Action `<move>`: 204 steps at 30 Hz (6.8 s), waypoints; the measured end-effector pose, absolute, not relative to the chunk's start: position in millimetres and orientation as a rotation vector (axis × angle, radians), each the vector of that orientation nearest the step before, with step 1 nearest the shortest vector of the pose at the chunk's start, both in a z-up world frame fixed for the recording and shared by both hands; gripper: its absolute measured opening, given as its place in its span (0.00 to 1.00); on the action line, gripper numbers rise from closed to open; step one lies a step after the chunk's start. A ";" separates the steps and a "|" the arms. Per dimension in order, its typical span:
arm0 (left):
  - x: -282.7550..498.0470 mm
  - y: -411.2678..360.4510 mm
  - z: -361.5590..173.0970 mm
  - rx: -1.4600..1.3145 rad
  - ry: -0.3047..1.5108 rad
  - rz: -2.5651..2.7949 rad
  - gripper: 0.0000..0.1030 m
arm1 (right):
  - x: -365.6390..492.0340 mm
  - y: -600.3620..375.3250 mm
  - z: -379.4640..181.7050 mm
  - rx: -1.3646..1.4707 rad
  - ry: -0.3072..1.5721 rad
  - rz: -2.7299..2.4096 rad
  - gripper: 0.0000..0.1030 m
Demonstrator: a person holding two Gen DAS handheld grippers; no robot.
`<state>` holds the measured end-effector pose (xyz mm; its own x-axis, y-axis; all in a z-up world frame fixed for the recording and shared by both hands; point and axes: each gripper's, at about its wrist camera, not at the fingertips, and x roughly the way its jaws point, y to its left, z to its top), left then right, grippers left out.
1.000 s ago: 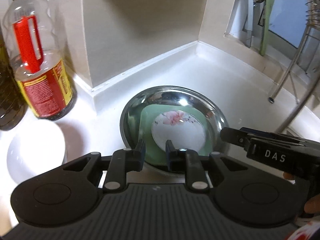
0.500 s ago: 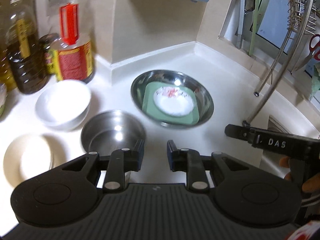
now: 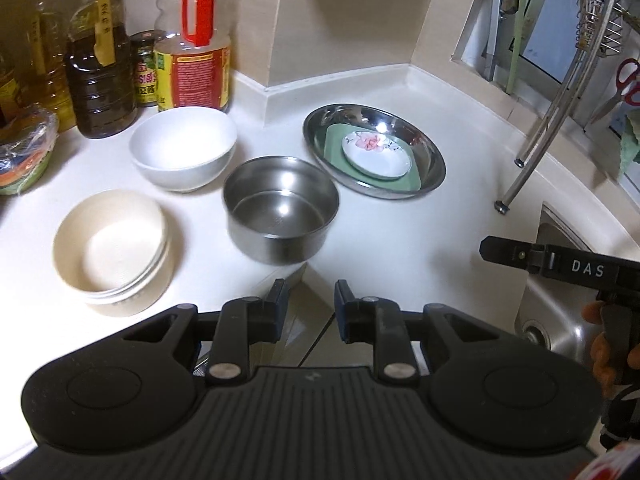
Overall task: Organize plates and bowls
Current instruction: 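Withdraw the open left gripper from the basin, then move the open left gripper to the rim of the cream bowl, then close the left gripper on the cream bowl rim and lift it, then carry the cream bowl onto the white bowl and open the left gripper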
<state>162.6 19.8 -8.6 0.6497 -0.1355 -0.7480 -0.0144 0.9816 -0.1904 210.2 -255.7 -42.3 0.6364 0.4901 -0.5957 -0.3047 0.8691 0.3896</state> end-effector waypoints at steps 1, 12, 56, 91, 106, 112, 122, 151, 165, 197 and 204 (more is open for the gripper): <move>157.5 24.1 -8.7 -0.180 0.864 -0.066 0.21 | 205.3 -252.4 -43.0 0.263 0.759 0.451 0.59; 100.3 69.7 -9.9 -0.157 0.878 -0.055 0.21 | 143.1 -204.0 -44.4 0.276 0.811 0.406 0.59; 100.1 127.4 -29.7 -0.260 0.927 0.237 0.24 | 177.3 -101.6 -59.2 0.053 0.898 0.722 0.59; 195.9 191.9 -48.5 -0.259 0.963 0.289 0.31 | 260.8 12.0 -67.9 0.015 0.900 0.799 0.58; 208.9 202.6 -63.3 -0.264 1.000 0.239 0.23 | 263.8 29.7 -81.1 -0.013 0.942 0.742 0.37; 207.5 202.5 -63.1 -0.270 0.996 0.218 0.15 | 260.3 32.5 -81.4 -0.010 0.929 0.774 0.20; 201.6 196.2 -58.9 -0.258 0.980 0.209 0.15 | 257.6 32.6 -80.2 -0.024 0.919 0.768 0.18; 193.1 178.5 -9.2 -0.235 0.863 0.172 0.15 | 252.2 3.7 -39.9 0.048 0.860 0.783 0.16; 242.2 177.1 11.5 -0.227 0.782 0.096 0.16 | 292.3 -8.5 -6.0 0.079 0.782 0.730 0.16; 327.1 194.8 -27.7 -0.319 0.884 0.050 0.16 | 386.3 3.8 -30.5 0.113 0.935 0.647 0.16; 329.9 195.0 -31.1 -0.324 0.895 0.052 0.16 | 388.8 4.5 -32.0 0.122 0.952 0.640 0.16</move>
<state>329.9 195.0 -31.1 0.6274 -0.0901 -0.7734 -0.1787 0.9501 -0.2557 388.8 4.5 -32.0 0.4116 0.5593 -0.7195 -0.4557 0.8100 0.3690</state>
